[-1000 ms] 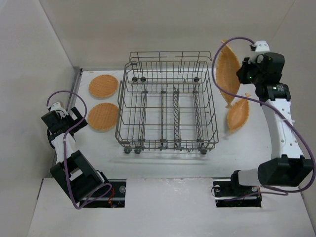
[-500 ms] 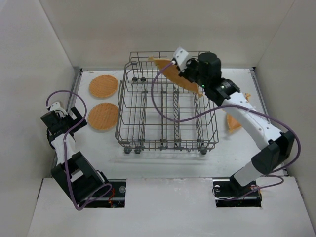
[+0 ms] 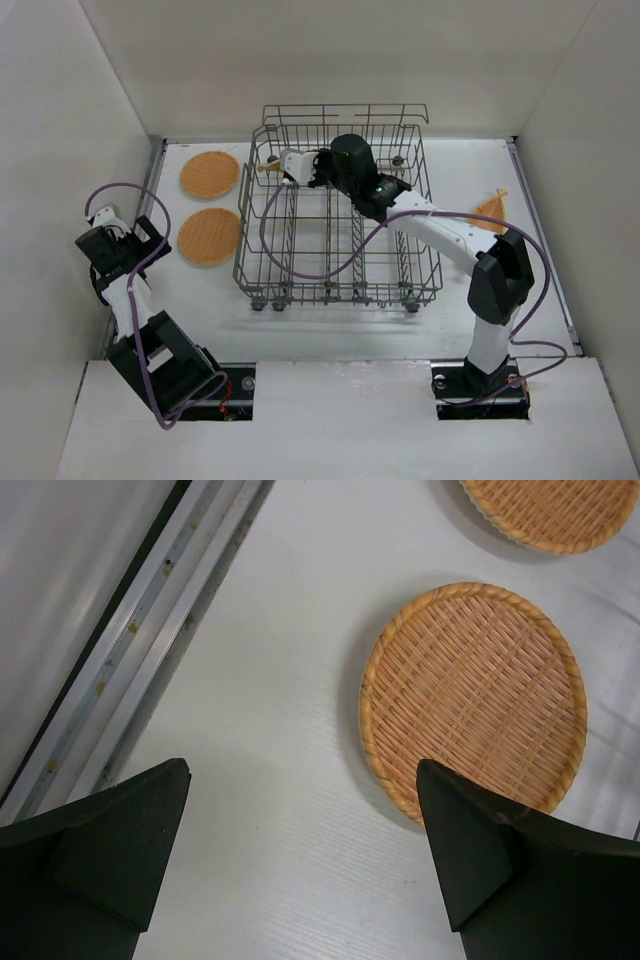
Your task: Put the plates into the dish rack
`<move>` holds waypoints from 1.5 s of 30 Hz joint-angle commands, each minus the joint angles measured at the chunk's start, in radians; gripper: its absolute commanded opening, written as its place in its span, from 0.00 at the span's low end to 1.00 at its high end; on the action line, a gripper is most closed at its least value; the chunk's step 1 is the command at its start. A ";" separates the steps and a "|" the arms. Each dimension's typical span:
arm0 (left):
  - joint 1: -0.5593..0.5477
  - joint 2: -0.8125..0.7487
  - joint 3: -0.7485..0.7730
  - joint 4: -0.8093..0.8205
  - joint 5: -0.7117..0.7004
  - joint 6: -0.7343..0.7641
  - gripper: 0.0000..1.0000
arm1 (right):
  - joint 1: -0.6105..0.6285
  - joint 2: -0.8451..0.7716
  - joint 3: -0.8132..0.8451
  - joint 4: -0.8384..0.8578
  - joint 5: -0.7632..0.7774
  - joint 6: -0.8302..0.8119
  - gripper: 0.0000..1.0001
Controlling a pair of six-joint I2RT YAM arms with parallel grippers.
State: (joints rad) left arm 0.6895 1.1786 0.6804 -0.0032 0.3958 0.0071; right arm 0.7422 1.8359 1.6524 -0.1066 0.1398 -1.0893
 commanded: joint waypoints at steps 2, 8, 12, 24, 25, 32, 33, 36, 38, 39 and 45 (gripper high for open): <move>0.018 -0.016 -0.005 0.035 0.038 -0.013 1.00 | 0.021 0.017 0.020 0.220 0.026 -0.133 0.00; 0.028 -0.007 0.001 0.035 0.051 -0.019 1.00 | 0.033 0.065 0.027 0.237 0.012 -0.149 0.00; 0.034 -0.005 0.001 0.035 0.054 -0.022 1.00 | 0.033 0.095 0.030 0.246 0.003 -0.152 0.00; 0.046 0.003 0.005 0.035 0.063 -0.033 1.00 | 0.033 0.200 0.053 0.283 -0.011 -0.182 0.00; 0.048 0.003 0.005 0.035 0.066 -0.035 1.00 | 0.035 0.209 0.059 0.283 -0.012 -0.187 0.00; 0.054 0.009 0.008 0.034 0.074 -0.038 1.00 | 0.039 0.252 0.092 0.269 -0.014 -0.192 0.00; 0.054 0.009 0.008 0.034 0.074 -0.038 1.00 | 0.039 0.256 0.092 0.268 -0.014 -0.192 0.00; 0.055 0.010 0.008 0.035 0.074 -0.038 1.00 | 0.042 0.273 0.087 0.265 -0.011 -0.185 0.00; 0.055 0.010 0.008 0.035 0.074 -0.039 1.00 | 0.044 0.283 0.081 0.265 -0.009 -0.182 0.00; 0.057 0.010 0.008 0.035 0.074 -0.039 1.00 | 0.045 0.287 0.078 0.265 -0.009 -0.179 0.00; 0.057 0.010 0.008 0.035 0.074 -0.041 1.00 | 0.058 0.313 0.064 0.260 0.007 -0.150 0.00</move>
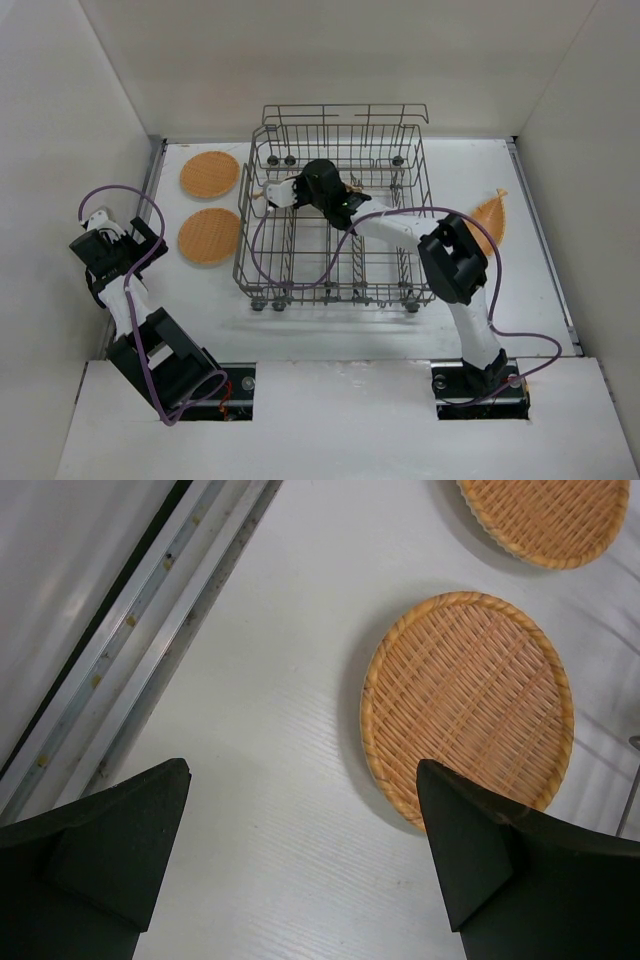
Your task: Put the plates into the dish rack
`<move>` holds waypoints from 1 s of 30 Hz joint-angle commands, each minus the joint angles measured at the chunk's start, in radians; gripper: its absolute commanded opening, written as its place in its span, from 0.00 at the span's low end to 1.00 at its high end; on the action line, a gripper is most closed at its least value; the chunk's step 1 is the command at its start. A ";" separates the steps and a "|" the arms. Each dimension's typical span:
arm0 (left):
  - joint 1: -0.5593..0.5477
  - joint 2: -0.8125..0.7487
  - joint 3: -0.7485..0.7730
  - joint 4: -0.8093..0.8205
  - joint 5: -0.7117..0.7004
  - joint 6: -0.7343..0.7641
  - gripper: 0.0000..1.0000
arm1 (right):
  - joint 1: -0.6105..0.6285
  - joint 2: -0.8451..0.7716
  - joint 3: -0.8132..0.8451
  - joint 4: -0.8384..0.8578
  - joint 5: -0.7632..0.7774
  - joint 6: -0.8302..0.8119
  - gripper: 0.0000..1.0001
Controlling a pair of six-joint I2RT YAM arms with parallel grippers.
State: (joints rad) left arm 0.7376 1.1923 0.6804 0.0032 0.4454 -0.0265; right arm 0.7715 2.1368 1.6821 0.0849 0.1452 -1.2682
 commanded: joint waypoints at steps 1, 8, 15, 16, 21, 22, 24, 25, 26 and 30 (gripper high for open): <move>0.009 -0.005 0.008 0.030 0.024 -0.007 1.00 | 0.031 0.015 0.034 0.059 0.004 0.041 0.00; 0.013 -0.008 0.005 0.035 0.032 -0.009 1.00 | 0.035 0.003 -0.005 0.032 -0.007 0.081 0.23; 0.013 -0.008 0.005 0.035 0.032 -0.009 1.00 | 0.033 -0.077 -0.036 -0.017 -0.018 0.171 0.46; 0.013 -0.008 0.005 0.035 0.032 -0.009 1.00 | 0.033 -0.093 -0.038 -0.028 -0.019 0.190 0.49; 0.012 -0.005 0.007 0.035 0.032 -0.009 1.00 | 0.036 -0.207 -0.039 -0.079 -0.015 0.266 0.53; 0.012 -0.005 0.007 0.035 0.032 -0.009 1.00 | 0.036 -0.237 -0.039 -0.086 -0.012 0.279 0.53; 0.012 -0.007 0.005 0.035 0.032 -0.009 1.00 | 0.036 -0.296 -0.036 -0.105 -0.010 0.303 0.52; 0.010 -0.007 0.005 0.035 0.032 -0.009 1.00 | 0.036 -0.334 -0.033 -0.122 -0.010 0.322 0.52; 0.010 -0.008 0.005 0.035 0.032 -0.009 1.00 | 0.028 -0.369 -0.025 -0.146 -0.010 0.340 0.52; 0.007 -0.010 0.004 0.035 0.032 -0.007 1.00 | -0.031 -0.521 0.005 -0.301 -0.028 0.472 0.53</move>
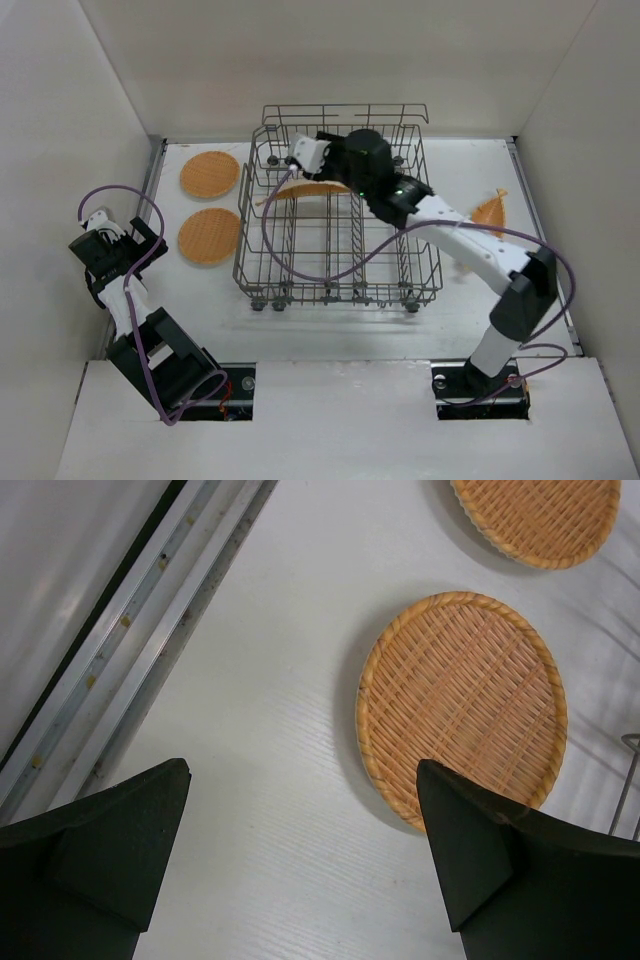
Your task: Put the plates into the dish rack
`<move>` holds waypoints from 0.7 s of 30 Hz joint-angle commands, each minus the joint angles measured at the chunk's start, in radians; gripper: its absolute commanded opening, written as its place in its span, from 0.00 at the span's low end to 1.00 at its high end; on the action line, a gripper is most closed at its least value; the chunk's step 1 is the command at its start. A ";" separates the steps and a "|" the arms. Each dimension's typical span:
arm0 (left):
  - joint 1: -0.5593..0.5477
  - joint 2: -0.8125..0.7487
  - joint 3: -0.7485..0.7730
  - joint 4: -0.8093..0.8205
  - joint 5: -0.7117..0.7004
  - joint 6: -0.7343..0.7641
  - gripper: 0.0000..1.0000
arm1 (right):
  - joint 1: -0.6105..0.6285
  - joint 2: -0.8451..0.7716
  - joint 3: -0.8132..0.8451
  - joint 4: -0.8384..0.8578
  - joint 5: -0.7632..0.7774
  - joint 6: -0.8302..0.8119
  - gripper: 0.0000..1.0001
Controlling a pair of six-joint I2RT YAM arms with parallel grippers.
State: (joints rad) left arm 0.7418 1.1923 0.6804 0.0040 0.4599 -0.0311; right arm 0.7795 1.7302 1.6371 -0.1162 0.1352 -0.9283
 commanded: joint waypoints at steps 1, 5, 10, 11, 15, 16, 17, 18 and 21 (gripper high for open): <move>0.003 -0.010 0.004 0.034 0.017 -0.001 1.00 | -0.061 -0.151 0.049 -0.146 -0.037 0.170 0.53; 0.001 -0.011 0.004 0.034 0.017 -0.001 1.00 | -0.136 -0.312 0.003 -0.348 -0.109 0.340 0.53; 0.001 -0.013 0.002 0.034 0.014 -0.001 1.00 | -0.362 -0.471 -0.132 -0.488 -0.180 0.603 0.50; 0.001 -0.014 0.002 0.034 0.013 -0.001 1.00 | -0.431 -0.494 -0.163 -0.502 -0.210 0.650 0.49; 0.001 -0.011 0.004 0.034 0.008 0.000 1.00 | -0.714 -0.531 -0.273 -0.577 -0.351 0.821 0.48; 0.001 -0.011 0.004 0.034 0.008 0.000 1.00 | -0.787 -0.535 -0.307 -0.594 -0.402 0.857 0.48; 0.001 -0.010 0.005 0.033 0.006 0.000 1.00 | -0.852 -0.540 -0.347 -0.602 -0.445 0.888 0.49; 0.001 -0.008 0.005 0.033 0.006 0.000 1.00 | -0.909 -0.543 -0.387 -0.603 -0.471 0.911 0.49; 0.000 -0.008 0.007 0.031 0.005 0.000 1.00 | -1.045 -0.541 -0.486 -0.591 -0.508 0.947 0.47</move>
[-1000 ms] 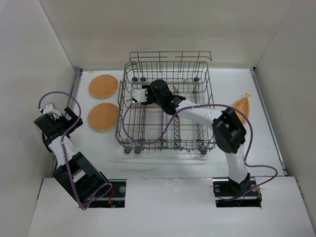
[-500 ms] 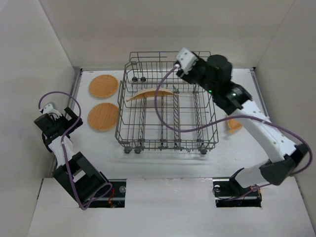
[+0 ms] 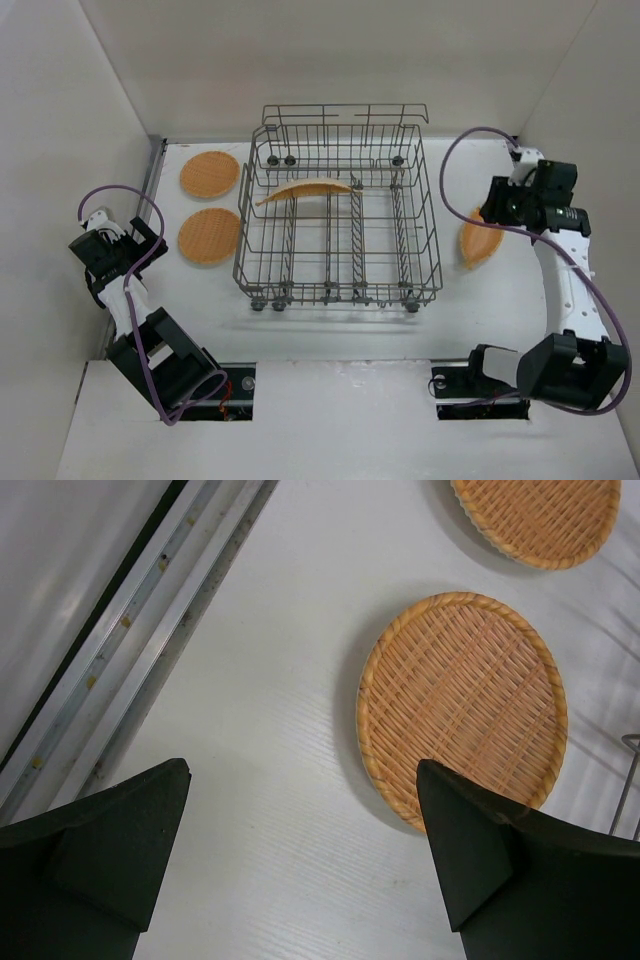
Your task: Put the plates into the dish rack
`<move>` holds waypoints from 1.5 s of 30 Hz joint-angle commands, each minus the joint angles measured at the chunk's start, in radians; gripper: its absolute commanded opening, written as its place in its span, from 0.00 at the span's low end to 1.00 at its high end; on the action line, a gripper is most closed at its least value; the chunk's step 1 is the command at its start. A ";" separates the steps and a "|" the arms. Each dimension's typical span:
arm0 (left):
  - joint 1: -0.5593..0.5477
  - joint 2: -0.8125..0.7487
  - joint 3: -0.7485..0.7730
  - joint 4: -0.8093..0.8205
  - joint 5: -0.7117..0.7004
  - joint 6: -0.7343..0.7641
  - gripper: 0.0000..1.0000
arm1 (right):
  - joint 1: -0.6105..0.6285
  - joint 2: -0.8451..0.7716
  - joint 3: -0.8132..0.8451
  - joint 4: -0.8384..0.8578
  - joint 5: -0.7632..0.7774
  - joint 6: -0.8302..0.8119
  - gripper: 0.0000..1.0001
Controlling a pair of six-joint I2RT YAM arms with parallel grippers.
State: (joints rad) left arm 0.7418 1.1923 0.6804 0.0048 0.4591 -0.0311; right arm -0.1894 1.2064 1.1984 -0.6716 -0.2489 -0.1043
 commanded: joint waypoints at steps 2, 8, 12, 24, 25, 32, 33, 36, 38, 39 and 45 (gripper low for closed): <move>0.000 -0.010 0.005 0.032 0.006 0.000 1.00 | -0.155 -0.011 -0.104 -0.008 -0.142 0.156 0.47; 0.000 -0.007 0.008 0.031 0.007 0.000 1.00 | -0.284 0.018 -0.230 0.085 -0.145 0.279 0.48; 0.000 -0.007 0.008 0.031 0.009 0.000 1.00 | -0.308 0.031 -0.293 0.135 -0.136 0.350 0.48; 0.000 -0.002 0.010 0.027 0.016 0.000 1.00 | -0.387 0.209 -0.275 0.233 -0.133 0.423 0.46; 0.000 -0.002 0.010 0.027 0.016 0.000 1.00 | -0.387 0.219 -0.270 0.239 -0.133 0.423 0.46; 0.000 0.004 0.015 0.023 0.010 0.000 1.00 | -0.379 0.307 -0.211 0.296 -0.092 0.431 0.45; 0.000 0.006 0.016 0.021 0.009 0.000 1.00 | -0.377 0.324 -0.197 0.300 -0.083 0.431 0.45; -0.002 0.010 0.019 0.020 0.006 0.000 1.00 | -0.370 0.373 -0.151 0.308 -0.067 0.433 0.45; -0.003 0.012 0.022 0.017 0.001 0.000 1.00 | -0.364 0.398 -0.125 0.310 -0.056 0.436 0.45; -0.003 0.013 0.022 0.017 0.000 0.000 1.00 | -0.358 0.412 -0.111 0.307 -0.049 0.437 0.45; -0.005 0.018 0.027 0.015 0.000 0.000 1.00 | -0.330 0.481 -0.050 0.297 -0.039 0.448 0.45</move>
State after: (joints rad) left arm 0.7406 1.2076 0.6804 0.0032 0.4564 -0.0307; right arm -0.5339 1.6657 1.0916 -0.4103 -0.3058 0.3260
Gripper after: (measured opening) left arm 0.997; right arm 0.451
